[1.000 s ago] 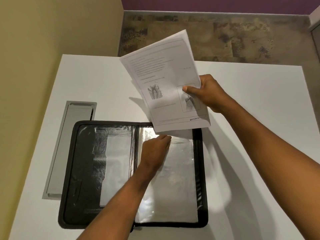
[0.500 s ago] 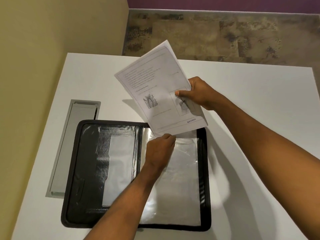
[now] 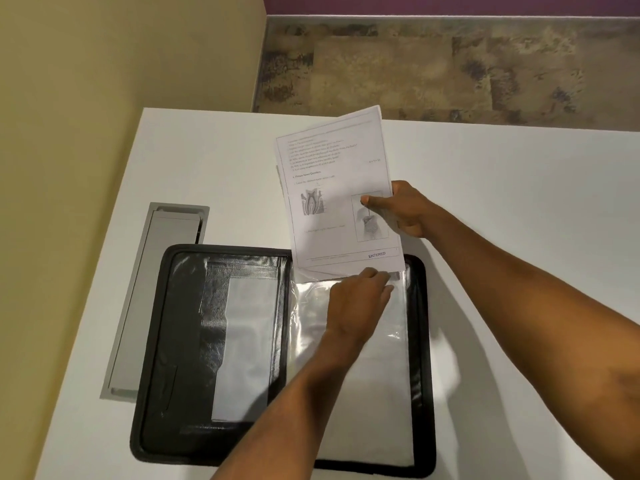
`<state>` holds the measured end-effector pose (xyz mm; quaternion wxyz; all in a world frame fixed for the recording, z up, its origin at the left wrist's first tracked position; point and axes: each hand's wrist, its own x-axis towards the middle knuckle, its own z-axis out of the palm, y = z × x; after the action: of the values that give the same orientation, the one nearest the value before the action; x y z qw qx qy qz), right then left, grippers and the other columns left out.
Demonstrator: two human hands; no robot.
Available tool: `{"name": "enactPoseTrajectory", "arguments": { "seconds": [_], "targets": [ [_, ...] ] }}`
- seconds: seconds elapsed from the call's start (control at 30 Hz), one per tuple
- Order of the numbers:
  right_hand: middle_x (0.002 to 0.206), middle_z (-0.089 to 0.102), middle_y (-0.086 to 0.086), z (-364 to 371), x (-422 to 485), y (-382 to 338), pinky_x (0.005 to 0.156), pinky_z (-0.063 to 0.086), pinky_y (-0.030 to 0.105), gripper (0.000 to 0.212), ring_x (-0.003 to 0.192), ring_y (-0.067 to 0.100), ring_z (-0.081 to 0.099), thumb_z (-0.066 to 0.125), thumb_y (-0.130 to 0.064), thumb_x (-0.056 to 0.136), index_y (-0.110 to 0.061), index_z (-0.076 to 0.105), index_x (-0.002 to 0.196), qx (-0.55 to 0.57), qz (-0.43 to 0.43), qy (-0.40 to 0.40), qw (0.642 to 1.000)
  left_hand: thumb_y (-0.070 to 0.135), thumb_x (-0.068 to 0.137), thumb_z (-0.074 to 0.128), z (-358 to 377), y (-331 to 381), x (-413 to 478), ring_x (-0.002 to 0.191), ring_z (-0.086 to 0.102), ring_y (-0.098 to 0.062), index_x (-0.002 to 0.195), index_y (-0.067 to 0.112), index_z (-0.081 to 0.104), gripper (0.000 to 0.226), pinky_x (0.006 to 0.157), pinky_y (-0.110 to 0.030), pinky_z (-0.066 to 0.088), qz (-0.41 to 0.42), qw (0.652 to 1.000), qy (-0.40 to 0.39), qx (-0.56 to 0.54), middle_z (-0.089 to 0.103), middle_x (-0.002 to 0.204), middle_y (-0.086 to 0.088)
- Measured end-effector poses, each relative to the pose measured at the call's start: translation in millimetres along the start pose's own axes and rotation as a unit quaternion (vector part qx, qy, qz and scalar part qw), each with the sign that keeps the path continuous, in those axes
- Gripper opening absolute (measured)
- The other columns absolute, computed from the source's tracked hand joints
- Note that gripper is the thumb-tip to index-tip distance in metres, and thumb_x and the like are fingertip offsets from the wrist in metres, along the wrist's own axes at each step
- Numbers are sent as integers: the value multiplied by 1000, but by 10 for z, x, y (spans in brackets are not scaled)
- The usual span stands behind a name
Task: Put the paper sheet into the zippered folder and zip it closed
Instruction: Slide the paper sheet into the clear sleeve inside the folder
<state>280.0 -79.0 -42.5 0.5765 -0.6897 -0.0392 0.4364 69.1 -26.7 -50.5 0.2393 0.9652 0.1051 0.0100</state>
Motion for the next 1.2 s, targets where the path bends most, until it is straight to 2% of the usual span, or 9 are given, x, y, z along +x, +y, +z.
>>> {"name": "enactPoseTrajectory", "arguments": {
  "seconds": [0.17, 0.33, 0.53, 0.63, 0.77, 0.83, 1.0, 1.07, 1.2],
  "targets": [
    [122, 75, 5, 29, 29, 125, 113, 47, 45, 39, 119, 22, 69, 85, -30, 79, -20, 74, 114, 7, -2, 19, 1000, 30, 100, 58, 29, 99, 25, 72, 71, -27, 101, 24, 76, 19, 58, -30, 44, -30, 999, -17, 13, 74, 91, 3],
    [122, 75, 6, 32, 33, 119, 112, 48, 44, 21, 119, 23, 69, 77, -14, 91, -21, 74, 111, 10, 2, 22, 1000, 29, 98, 63, 54, 191, 70, 59, 67, -23, 85, 24, 72, 16, 53, -29, 50, -60, 997, -36, 37, 71, 76, 4],
    [115, 78, 6, 9, 63, 123, 111, 48, 51, 35, 116, 26, 70, 87, -31, 72, -21, 78, 105, 5, 20, 42, 999, 8, 68, 86, 22, 359, 132, 46, 54, -21, 67, 22, 62, 28, 43, -25, 30, -46, 992, -86, 80, 57, 61, 4],
    [113, 78, 6, -4, 106, 165, 109, 50, 51, 51, 113, 27, 72, 87, -38, 60, -17, 79, 107, 13, 16, 56, 998, 5, 66, 87, 56, 409, 157, 58, 55, -22, 69, 17, 70, 21, 47, -27, 27, 4, 994, -52, 100, 61, 69, 0],
    [113, 78, 7, 23, 62, 148, 109, 51, 49, 37, 112, 27, 72, 82, -27, 83, -13, 75, 116, -16, 28, 66, 997, 3, 70, 86, 144, 361, 188, 74, 59, -24, 79, 11, 75, 16, 61, -33, 39, 66, 994, 1, 87, 66, 84, -6],
    [114, 77, 6, 17, 70, 198, 109, 51, 48, 38, 112, 27, 71, 81, -26, 84, -12, 74, 119, -14, 31, 74, 997, 7, 73, 88, 178, 320, 219, 76, 61, -22, 84, 12, 78, 16, 68, -35, 50, 77, 994, -5, 71, 69, 87, -6],
    [119, 75, 3, -8, 42, 263, 105, 53, 40, 37, 110, 21, 70, 77, -27, 90, -14, 71, 125, -23, 31, 64, 997, 18, 86, 81, 162, 181, 299, 79, 63, -21, 86, 18, 79, 2, 75, -37, 49, 111, 993, -16, 39, 73, 89, -1],
    [120, 72, -1, -28, 21, 303, 93, 54, 26, 38, 106, 16, 68, 73, -26, 95, -13, 68, 130, -28, 33, 59, 997, 21, 95, 69, 130, 152, 336, 84, 62, -20, 90, 19, 79, 11, 80, -38, 45, 95, 995, -22, 19, 74, 93, 0],
    [96, 68, -11, -52, -44, 363, 60, 49, 6, 23, 89, 5, 65, 68, -21, 98, -16, 66, 120, -2, 58, 49, 997, 26, 102, 57, 106, 125, 450, 92, 58, -20, 98, 23, 80, 24, 83, -35, 32, 38, 998, -41, -20, 74, 95, 2]
  ]
}}
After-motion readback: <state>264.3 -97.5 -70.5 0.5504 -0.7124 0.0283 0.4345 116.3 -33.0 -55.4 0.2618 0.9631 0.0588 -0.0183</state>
